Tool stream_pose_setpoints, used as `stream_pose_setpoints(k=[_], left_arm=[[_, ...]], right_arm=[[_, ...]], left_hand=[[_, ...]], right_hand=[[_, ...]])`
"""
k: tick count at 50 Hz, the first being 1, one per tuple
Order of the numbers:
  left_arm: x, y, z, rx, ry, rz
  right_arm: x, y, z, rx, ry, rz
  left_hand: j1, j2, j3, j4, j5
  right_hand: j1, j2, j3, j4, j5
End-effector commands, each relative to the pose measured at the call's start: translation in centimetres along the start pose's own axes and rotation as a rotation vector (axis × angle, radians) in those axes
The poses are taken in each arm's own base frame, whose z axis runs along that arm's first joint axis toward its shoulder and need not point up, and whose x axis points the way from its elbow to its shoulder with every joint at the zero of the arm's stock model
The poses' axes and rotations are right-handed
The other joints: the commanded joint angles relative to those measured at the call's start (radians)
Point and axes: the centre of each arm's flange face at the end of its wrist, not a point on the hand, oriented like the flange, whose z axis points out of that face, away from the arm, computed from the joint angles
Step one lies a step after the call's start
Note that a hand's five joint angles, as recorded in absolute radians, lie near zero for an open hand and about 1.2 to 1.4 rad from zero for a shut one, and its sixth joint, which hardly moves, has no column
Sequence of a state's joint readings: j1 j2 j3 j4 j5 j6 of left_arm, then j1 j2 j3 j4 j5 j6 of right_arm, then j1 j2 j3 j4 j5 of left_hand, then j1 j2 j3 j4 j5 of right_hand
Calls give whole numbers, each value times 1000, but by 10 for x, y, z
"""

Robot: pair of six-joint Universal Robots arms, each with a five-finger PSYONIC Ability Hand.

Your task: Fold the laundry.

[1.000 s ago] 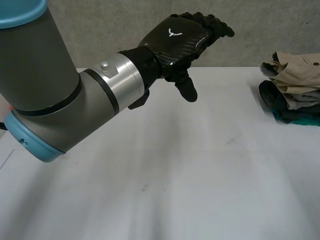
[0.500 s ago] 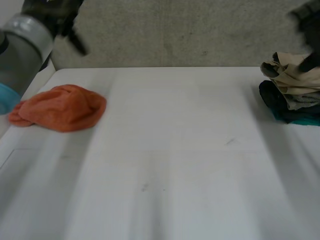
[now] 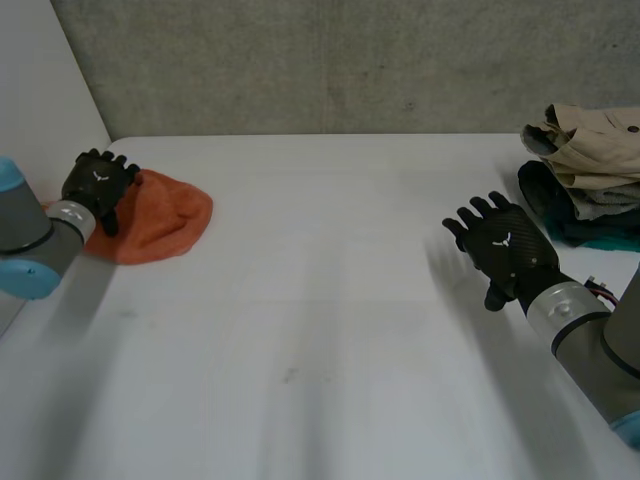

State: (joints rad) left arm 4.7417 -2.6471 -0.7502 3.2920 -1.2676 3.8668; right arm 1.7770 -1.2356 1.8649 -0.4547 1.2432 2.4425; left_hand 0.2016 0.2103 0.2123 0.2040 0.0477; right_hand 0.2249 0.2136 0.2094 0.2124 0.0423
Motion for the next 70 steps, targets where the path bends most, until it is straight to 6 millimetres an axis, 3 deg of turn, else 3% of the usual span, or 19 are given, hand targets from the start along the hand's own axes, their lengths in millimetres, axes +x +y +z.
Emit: stream_pose_setpoints(k=[1,5,6,9,10,13,14,19,21,24,29,34,42,46,50,54,58,62,70], left_arm=[[8,18,15,27,-13,-11],[16,21,18,45,13,-14],[19,18,18,50,12,-13],[14,0,17,68,-10,-29],[0,-33,13,111,-47,-60],[-18,-80,2,193,-99,-137],[-30,-109,-8,264,-132,-194],[-48,-185,-50,449,-135,-381],[-46,-220,-77,513,-87,-468],[-35,-248,-102,563,-23,-542],[16,-283,-146,578,157,-646],[75,-289,-172,509,320,-660],[203,-233,-173,205,506,-487],[218,-215,-169,90,447,-396],[213,-221,-172,81,410,-392],[185,-246,-186,140,376,-410],[165,-247,-200,134,353,-412],[140,-218,-212,28,290,-406],[137,-155,-218,-156,272,-396]], right_arm=[[-3,4,-3,-15,-5,8],[-3,6,-5,-28,4,5],[-3,6,-5,-30,6,5],[-3,8,-5,-40,11,5],[-3,7,-5,-39,12,4],[-3,7,-5,-39,12,4],[-3,8,-5,-38,12,5],[-3,7,-5,-37,13,4],[-2,7,-6,-36,14,5],[-1,5,-6,-36,22,6],[2,3,-7,-34,27,13],[12,-5,-10,-23,70,7],[29,-1,-11,-86,168,69],[37,2,-12,-117,197,116],[41,2,-15,-147,186,158],[40,-6,-24,-178,149,196],[35,-9,-31,-242,84,231],[25,-14,-47,-319,-38,265],[-1,-12,-62,-317,-230,281]], left_hand=[[-6,-14,-16,-8,-26],[450,442,440,448,430],[1187,1179,1177,1185,1167],[1195,1186,1184,1192,1174],[1195,1186,1184,1192,1174],[1195,1186,1184,1192,1174],[1195,1186,1184,1192,1174],[1195,1186,1184,1192,1174],[1195,1186,1184,1192,1174],[1195,1186,1184,1192,1174],[1195,1186,1184,1192,1174],[1195,1186,1184,1192,1174],[1195,1186,1184,1192,1174],[455,446,444,453,434],[142,134,132,140,122],[85,77,75,83,65],[106,97,95,103,85],[232,223,221,229,211],[335,326,324,332,314]], right_hand=[[-50,-39,-35,-38,-42],[-50,-39,-35,-38,-42],[-50,-39,-35,-38,-42],[-50,-39,-35,-38,-42],[-50,-39,-35,-38,-42],[-50,-39,-35,-38,-42],[-50,-39,-35,-38,-42],[-50,-39,-35,-38,-42],[-50,-39,-35,-38,-42],[-50,-39,-35,-38,-42],[-50,-39,-35,-38,-42],[-50,-39,-35,-38,-42],[-50,-39,-35,-38,-42],[-50,-39,-35,-38,-42],[-50,-39,-35,-38,-42],[-50,-39,-35,-38,-42],[-50,-39,-35,-38,-42],[-50,-39,-35,-38,-42],[33,45,49,46,41]])
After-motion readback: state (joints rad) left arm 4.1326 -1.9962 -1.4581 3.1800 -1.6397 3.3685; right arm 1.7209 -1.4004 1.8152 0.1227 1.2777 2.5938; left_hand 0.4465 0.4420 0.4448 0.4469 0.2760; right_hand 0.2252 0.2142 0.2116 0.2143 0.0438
